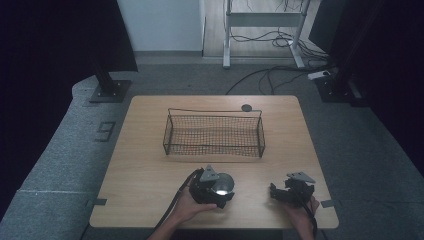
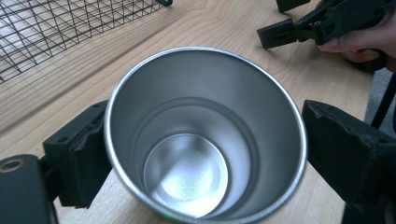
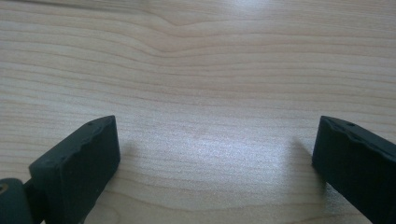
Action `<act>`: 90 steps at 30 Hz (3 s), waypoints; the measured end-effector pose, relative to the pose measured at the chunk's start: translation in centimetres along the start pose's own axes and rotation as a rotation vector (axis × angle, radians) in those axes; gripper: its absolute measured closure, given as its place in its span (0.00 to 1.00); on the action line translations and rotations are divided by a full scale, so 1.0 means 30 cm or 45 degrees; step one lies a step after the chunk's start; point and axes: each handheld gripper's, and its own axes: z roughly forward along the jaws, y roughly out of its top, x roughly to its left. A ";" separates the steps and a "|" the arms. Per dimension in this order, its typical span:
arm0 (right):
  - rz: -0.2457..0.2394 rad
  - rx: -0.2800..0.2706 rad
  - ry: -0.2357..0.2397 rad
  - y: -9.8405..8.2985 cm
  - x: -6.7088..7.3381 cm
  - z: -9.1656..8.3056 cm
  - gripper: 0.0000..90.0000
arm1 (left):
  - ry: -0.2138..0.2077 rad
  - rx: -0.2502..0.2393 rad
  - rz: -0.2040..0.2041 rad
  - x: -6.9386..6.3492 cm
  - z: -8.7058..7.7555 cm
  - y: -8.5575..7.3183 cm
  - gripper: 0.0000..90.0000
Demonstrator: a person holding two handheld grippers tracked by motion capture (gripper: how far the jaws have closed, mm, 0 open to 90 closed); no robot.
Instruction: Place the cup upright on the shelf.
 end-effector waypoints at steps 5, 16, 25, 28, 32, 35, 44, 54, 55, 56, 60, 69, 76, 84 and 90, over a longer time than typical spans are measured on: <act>0.000 0.000 0.000 0.000 0.000 0.000 0.01 | 0.020 -0.008 0.022 0.000 0.017 -0.003 0.14; -0.001 0.000 0.000 0.000 0.000 0.000 0.01 | 0.000 -0.065 0.027 0.024 -0.044 0.007 0.16; 0.003 0.000 -0.003 0.000 0.000 0.000 0.01 | 0.022 -0.118 0.000 0.061 -0.125 0.010 0.16; 0.005 0.000 -0.004 0.000 0.000 0.000 0.01 | 0.036 -0.150 0.000 0.083 -0.175 0.017 0.16; 0.005 0.000 -0.004 0.000 0.000 0.000 0.01 | 0.044 -0.173 -0.007 0.102 -0.213 0.025 0.16; 0.006 0.000 -0.006 0.000 -0.001 0.000 0.01 | 0.053 -0.188 -0.015 0.117 -0.242 0.027 0.16; 0.008 0.000 -0.007 0.000 -0.001 0.000 0.01 | 0.063 -0.200 -0.035 0.138 -0.268 0.020 0.16; 0.010 0.000 -0.009 0.000 -0.001 0.000 0.01 | 0.063 -0.225 -0.051 0.157 -0.288 0.039 0.16; 0.010 0.000 -0.010 0.000 -0.001 0.000 0.01 | 0.064 -0.226 -0.052 0.159 -0.291 0.042 0.16; 0.009 -0.001 -0.010 0.000 -0.001 0.000 0.01 | 0.067 -0.228 -0.050 0.160 -0.293 0.046 0.16; 0.010 0.000 -0.010 0.000 -0.001 0.000 0.01 | 0.069 -0.235 -0.055 0.170 -0.302 0.063 0.16; 0.010 0.000 -0.010 0.000 -0.001 0.000 0.01 | 0.110 -0.235 -0.042 0.186 -0.309 0.102 0.16; 0.011 -0.002 -0.010 0.000 -0.001 0.000 0.01 | 0.122 -0.237 -0.034 0.203 -0.305 0.133 0.16; 0.010 -0.002 -0.010 0.000 -0.001 0.001 0.01 | 0.145 -0.231 -0.039 0.220 -0.295 0.164 0.16; 0.010 -0.001 -0.010 0.000 -0.001 0.000 0.01 | 0.141 -0.227 -0.043 0.238 -0.285 0.183 0.16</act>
